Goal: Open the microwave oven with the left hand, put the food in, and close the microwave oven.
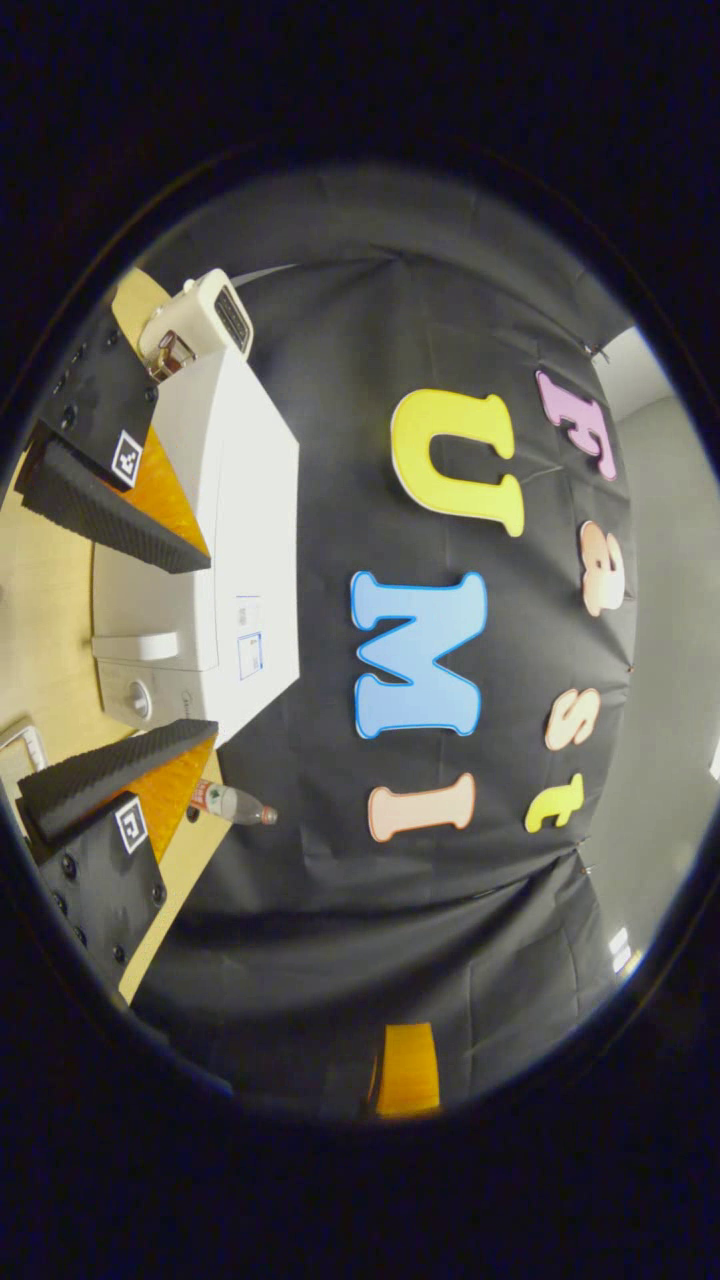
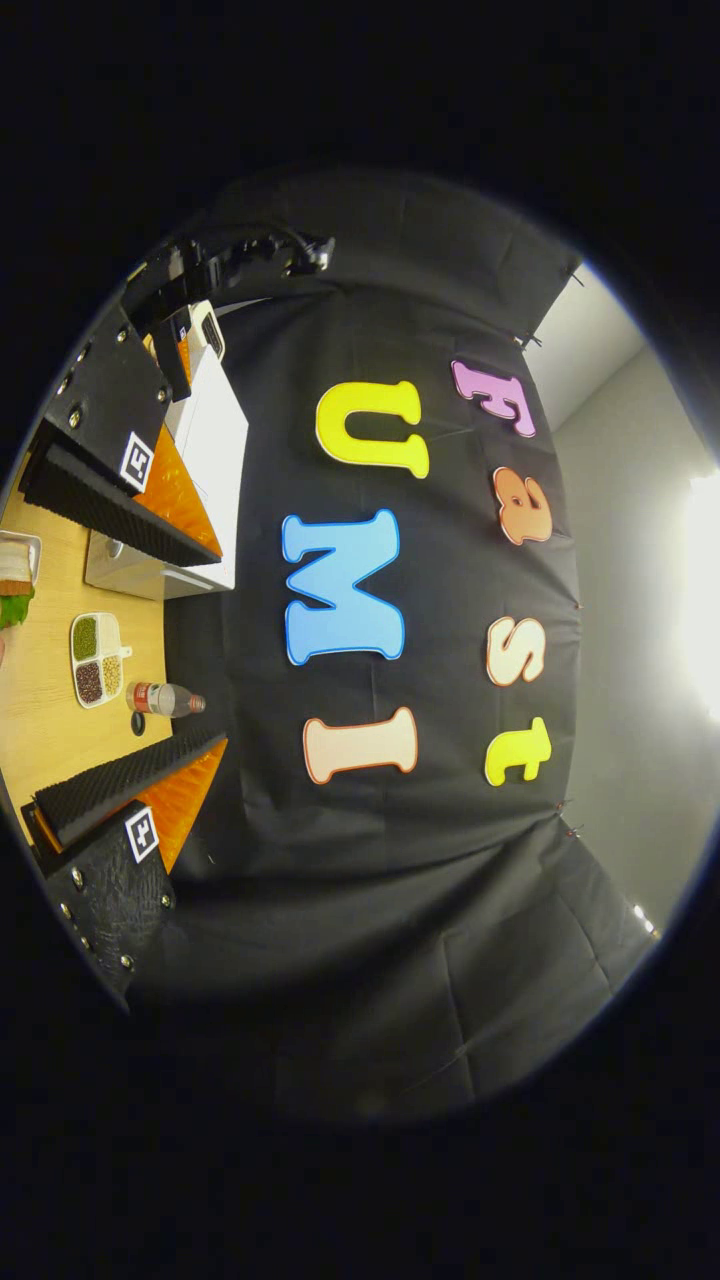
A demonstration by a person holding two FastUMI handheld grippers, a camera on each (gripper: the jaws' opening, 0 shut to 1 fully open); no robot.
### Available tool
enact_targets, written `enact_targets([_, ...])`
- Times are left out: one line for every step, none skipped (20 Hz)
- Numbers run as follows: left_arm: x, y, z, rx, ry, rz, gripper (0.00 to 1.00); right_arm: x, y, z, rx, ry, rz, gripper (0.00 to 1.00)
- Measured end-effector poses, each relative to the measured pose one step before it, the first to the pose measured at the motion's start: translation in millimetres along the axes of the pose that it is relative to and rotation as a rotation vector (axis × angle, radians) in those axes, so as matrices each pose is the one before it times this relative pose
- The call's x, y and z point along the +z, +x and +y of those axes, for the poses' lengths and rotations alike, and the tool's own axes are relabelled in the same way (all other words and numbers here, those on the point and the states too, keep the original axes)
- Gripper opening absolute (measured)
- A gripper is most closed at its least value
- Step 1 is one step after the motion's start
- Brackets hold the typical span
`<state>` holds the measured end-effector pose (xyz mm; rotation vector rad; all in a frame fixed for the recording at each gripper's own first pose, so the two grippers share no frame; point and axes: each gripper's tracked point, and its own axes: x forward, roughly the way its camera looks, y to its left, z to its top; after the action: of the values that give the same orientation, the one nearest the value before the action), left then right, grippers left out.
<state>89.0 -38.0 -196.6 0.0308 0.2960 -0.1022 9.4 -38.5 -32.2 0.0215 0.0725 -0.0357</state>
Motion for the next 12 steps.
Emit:
enact_targets([-15.68,9.37,1.45,0.00037,-0.00284,0.03029,0.95,-3.41,-0.79,-3.71,-0.00881,0.0017,0.00902,0.98])
enact_targets([-13.98,9.18,0.48,0.00091,-0.00097,0.02697,0.96,-2.49,-0.64,-3.78,-0.0102,-0.00041,0.00789,0.98])
enact_targets([-12.8,9.63,0.11,-0.00234,0.00144,0.02296,0.96,-3.14,-0.35,-3.39,-0.00987,-0.00271,0.00791,0.98])
enact_targets([-12.42,8.05,-1.56,-0.00507,0.00271,0.0221,0.96,-1.92,-0.01,-3.68,-0.00941,-0.00481,0.00714,0.98])
enact_targets([-12.34,10.27,-2.76,-0.01025,0.00271,0.02414,0.95,-2.64,-0.8,-3.94,-0.01021,-0.00526,0.00807,0.98])
enact_targets([-11.27,11.07,-3.7,-0.01495,0.00485,0.02653,0.96,-1.87,-1.3,-3.2,-0.00643,-0.00205,0.00902,0.98])
enact_targets([-9.48,11.75,-0.99,-0.00635,-0.00005,0.01961,0.96,-1.75,-1.35,-2.47,-0.00353,0.00109,0.00621,0.98])
enact_targets([-5.62,9.48,1.23,0.00514,-0.00391,0.01162,0.95,-0.84,0.06,-2.68,-0.00544,-0.00043,0.00527,0.98])
enact_targets([-6.16,8.93,4.27,0.01003,-0.00763,0.01207,0.98,-1.8,0.09,-2.69,-0.00682,-0.00249,0.00621,0.98])
enact_targets([-4.13,6.94,3.5,0.01103,-0.01329,0.00877,0.94,-1.53,-0.19,-2.27,-0.00581,-0.00061,0.0056,0.98])
enact_targets([-4.59,5.98,0.93,-0.00252,-0.01884,0.01735,0.91,-1.62,0.68,-2.03,-0.00583,0.00096,0.00546,0.98])
enact_targets([-3.83,4.22,-0.93,-0.00815,-0.01545,0.01231,0.87,0.28,0.89,-0.88,-0.00362,0.00144,0.00418,0.98])
